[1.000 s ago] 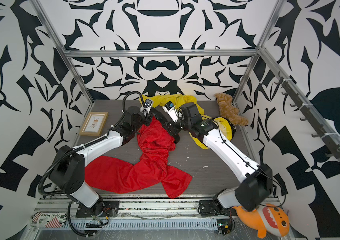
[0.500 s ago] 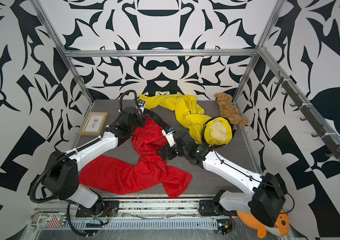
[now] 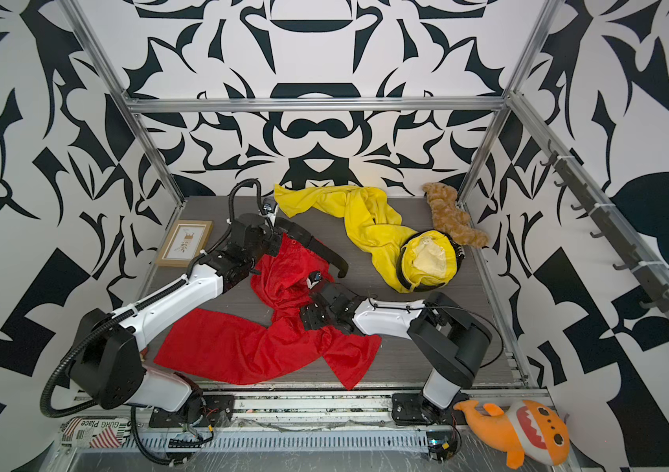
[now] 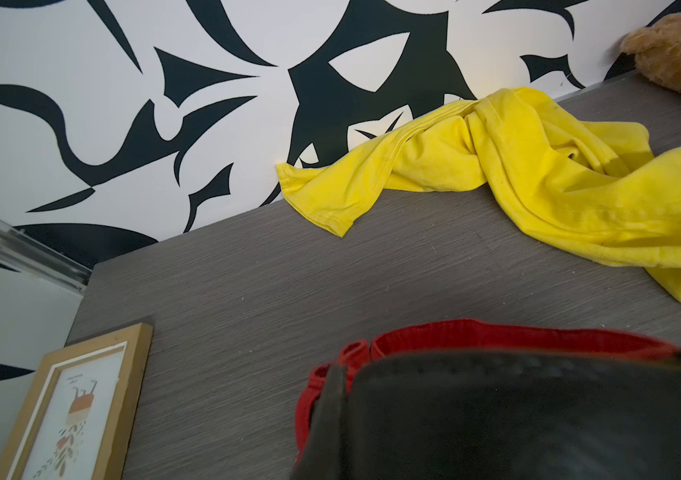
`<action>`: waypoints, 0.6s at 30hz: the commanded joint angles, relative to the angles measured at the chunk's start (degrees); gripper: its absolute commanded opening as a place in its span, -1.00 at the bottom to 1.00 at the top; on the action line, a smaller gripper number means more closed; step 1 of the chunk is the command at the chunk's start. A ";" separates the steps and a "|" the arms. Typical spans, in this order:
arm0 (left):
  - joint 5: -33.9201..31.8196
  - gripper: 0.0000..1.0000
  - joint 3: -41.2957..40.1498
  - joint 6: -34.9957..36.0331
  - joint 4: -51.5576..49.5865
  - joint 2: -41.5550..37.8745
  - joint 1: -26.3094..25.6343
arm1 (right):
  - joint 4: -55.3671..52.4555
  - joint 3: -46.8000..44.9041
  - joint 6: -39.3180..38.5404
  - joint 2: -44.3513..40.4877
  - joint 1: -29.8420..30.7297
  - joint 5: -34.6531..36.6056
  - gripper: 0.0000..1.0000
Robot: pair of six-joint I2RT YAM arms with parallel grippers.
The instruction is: Remove the belt from the trousers
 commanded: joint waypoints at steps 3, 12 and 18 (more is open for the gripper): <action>-0.02 -1.00 -2.41 -4.13 -0.69 -3.10 -0.13 | 0.46 8.11 -2.84 7.71 -4.82 7.82 0.61; 1.37 -1.00 -2.79 -3.31 -1.02 -1.68 -0.07 | -7.05 15.76 -14.30 5.12 -12.31 -8.38 0.68; 1.07 -1.00 3.62 -0.36 -2.79 3.68 0.04 | -23.36 18.39 -22.49 -6.41 -15.02 -24.85 0.89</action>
